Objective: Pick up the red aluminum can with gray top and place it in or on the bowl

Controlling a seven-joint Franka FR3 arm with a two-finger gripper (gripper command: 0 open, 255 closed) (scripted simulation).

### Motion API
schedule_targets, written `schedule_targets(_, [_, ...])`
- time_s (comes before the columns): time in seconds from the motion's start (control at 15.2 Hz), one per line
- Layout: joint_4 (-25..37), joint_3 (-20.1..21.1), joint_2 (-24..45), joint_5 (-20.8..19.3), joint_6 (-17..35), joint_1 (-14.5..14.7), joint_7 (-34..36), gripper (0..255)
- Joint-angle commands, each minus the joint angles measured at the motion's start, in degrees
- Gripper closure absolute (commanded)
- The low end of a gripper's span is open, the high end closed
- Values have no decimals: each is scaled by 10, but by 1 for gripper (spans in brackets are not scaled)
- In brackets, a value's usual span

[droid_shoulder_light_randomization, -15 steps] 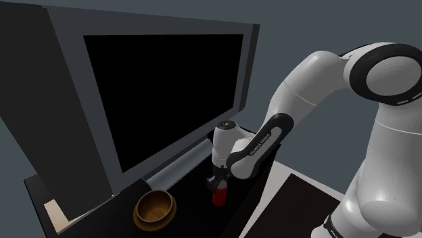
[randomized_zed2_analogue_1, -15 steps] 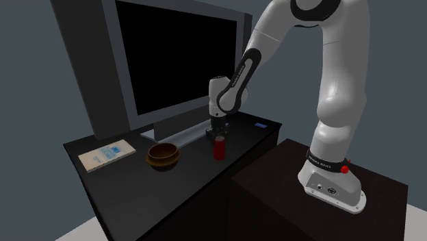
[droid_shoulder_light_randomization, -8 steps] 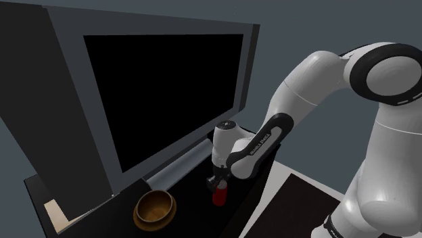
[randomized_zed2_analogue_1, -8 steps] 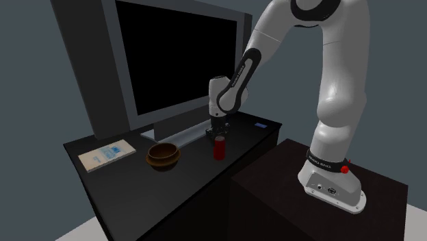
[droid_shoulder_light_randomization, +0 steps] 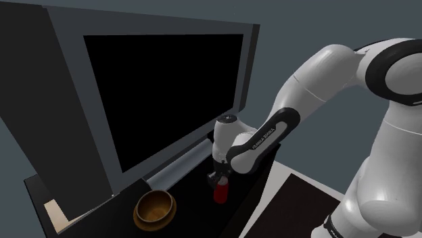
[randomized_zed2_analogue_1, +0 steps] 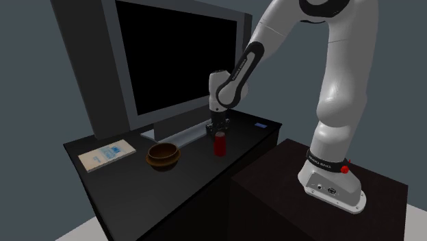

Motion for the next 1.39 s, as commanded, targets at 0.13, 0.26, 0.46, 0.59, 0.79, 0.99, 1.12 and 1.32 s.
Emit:
schedule_targets(0.13, [2, 6, -32, 18, -32, -3, -13, 255])
schedule_targets(0.26, [3, 7, -47, 26, -48, -3, -19, 255])
schedule_targets(0.46, [6, 9, -69, 37, -73, -4, -27, 255])
schedule_targets(0.59, [9, 10, -84, 43, -89, -4, -32, 255])
schedule_targets(0.79, [14, 10, -104, 52, -114, -3, -38, 255])
schedule_targets(0.99, [20, 9, -123, 59, -139, -3, -43, 255])
schedule_targets(1.12, [25, 9, -136, 63, -156, -2, -46, 255])
schedule_targets(1.32, [34, 8, -153, 68, -181, -2, -50, 255])
